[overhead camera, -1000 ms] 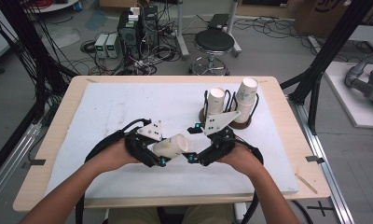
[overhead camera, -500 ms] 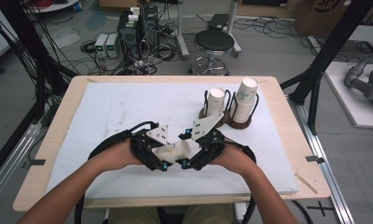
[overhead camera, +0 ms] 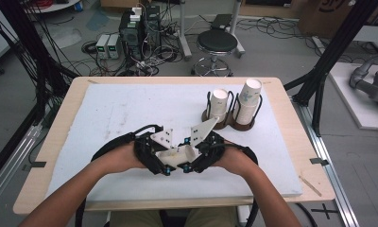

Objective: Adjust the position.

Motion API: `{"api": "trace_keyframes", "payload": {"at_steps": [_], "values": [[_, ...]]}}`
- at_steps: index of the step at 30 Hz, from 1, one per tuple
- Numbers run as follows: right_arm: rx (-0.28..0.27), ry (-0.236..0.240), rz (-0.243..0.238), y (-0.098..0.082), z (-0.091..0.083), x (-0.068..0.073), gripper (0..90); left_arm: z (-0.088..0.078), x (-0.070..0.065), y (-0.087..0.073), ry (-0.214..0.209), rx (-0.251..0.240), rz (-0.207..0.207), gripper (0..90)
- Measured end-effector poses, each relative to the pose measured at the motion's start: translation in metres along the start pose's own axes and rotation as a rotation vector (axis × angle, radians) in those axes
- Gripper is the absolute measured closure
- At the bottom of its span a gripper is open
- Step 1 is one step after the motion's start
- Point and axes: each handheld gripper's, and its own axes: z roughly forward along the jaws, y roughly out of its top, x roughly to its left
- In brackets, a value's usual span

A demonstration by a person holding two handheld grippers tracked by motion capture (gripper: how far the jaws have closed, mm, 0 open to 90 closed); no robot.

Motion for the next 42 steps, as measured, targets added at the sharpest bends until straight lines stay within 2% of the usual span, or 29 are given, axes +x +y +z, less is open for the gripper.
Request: {"api": "trace_keyframes", "payload": {"at_steps": [7, 11, 14, 18, 22, 25, 29, 33, 36, 42], "values": [[0.006, 0.023, -0.001, -0.001, -0.001, 0.001, 36.0, 0.002, -0.001, -0.003, -0.006, -0.048, 0.008, 22.4], [0.018, 0.035, -0.004, -0.002, 0.000, 0.002, 36.5, -0.002, -0.001, -0.003, -0.007, -0.075, 0.030, 22.1], [0.035, 0.040, 0.006, -0.006, 0.000, 0.002, 36.6, -0.007, -0.001, -0.005, 0.003, -0.099, 0.030, 22.1], [0.032, 0.034, 0.026, -0.015, -0.003, 0.001, 36.5, -0.012, 0.000, -0.012, 0.005, -0.149, 0.007, 21.8], [0.013, 0.010, 0.053, -0.025, -0.007, 0.000, 36.6, -0.015, 0.001, -0.024, 0.006, -0.238, -0.035, 20.2], [-0.017, -0.007, 0.070, -0.031, -0.012, 0.000, 36.5, -0.018, 0.001, -0.033, 0.016, -0.333, -0.071, 19.7], [-0.064, -0.018, 0.095, -0.038, -0.017, 0.000, 36.5, -0.018, 0.000, -0.045, 0.028, -0.420, -0.115, 18.5], [-0.109, -0.020, 0.108, -0.043, -0.019, 0.002, 36.5, -0.014, -0.004, -0.054, 0.033, -0.488, -0.139, 18.4], [-0.157, -0.013, 0.116, -0.046, -0.020, 0.003, 36.6, -0.011, -0.006, -0.059, 0.021, -0.548, -0.152, 17.8], [-0.252, -0.002, 0.133, -0.052, -0.021, 0.005, 36.6, -0.005, -0.010, -0.064, 0.018, -0.614, -0.166, 15.9]]}}
